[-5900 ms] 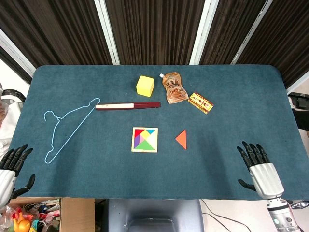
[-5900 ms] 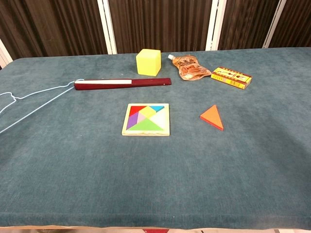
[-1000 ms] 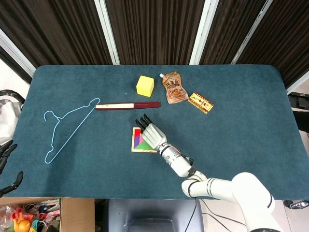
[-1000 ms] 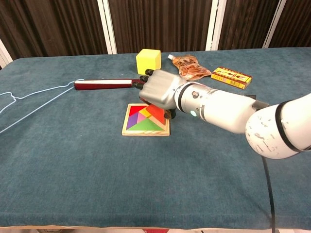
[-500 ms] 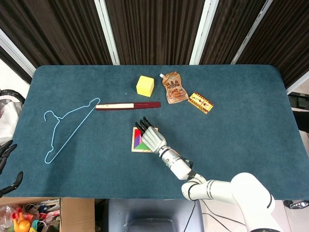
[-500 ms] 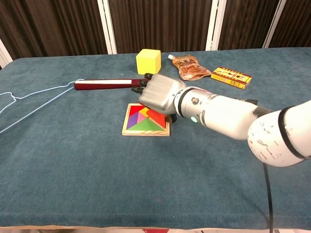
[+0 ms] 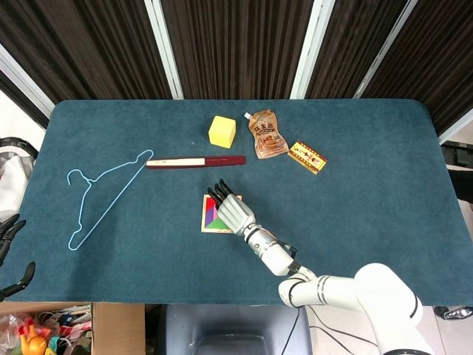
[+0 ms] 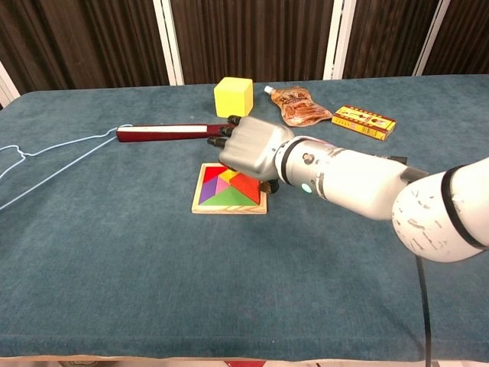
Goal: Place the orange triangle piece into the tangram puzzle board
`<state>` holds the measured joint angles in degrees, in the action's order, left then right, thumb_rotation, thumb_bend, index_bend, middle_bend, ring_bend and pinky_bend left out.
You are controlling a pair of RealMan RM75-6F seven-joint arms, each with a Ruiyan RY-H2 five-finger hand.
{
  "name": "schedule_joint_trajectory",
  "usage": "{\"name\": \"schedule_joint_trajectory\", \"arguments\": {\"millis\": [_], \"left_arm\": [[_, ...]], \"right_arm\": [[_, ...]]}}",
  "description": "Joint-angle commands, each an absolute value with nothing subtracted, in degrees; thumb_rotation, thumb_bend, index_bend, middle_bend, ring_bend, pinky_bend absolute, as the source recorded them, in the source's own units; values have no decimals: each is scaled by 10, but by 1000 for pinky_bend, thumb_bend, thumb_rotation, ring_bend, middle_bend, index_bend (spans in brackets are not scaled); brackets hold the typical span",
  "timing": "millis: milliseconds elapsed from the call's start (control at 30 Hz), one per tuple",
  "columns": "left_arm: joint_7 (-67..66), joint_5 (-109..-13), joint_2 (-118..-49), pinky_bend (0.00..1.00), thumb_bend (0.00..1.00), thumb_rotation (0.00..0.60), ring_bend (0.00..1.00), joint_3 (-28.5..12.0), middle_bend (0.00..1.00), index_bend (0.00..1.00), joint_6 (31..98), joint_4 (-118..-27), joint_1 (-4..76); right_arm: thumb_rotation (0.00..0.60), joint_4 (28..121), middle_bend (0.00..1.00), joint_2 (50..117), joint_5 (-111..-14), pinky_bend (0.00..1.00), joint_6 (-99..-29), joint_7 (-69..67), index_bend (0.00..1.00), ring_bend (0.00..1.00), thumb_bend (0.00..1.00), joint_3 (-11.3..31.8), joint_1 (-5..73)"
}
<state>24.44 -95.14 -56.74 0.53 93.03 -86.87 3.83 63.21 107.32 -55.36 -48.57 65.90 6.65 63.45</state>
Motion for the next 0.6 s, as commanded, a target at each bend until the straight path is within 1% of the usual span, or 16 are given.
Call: {"name": "schedule_joint_trajectory", "arguments": {"millis": [33, 200, 400, 600], "left_arm": [[243, -956, -566, 17, 474, 600, 0, 8, 0, 0, 937, -872, 34], [243, -949, -567, 17, 475, 600, 0, 5, 0, 0, 931, -871, 36], [241, -948, -568, 17, 474, 600, 0, 4, 0, 0, 929, -871, 38], [237, -949, -568, 17, 475, 600, 0, 5, 0, 0, 926, -873, 40]], "right_arm": [[600, 634, 0, 1072, -553, 0, -487, 659, 435, 0, 441, 66, 634], [600, 647, 0, 1064, -555, 0, -493, 650, 420, 0, 441, 67, 633], [600, 665, 0, 1037, -556, 0, -505, 627, 407, 0, 445, 74, 623], [600, 662, 0, 1024, -539, 0, -497, 625, 413, 0, 532, 73, 621]]}}
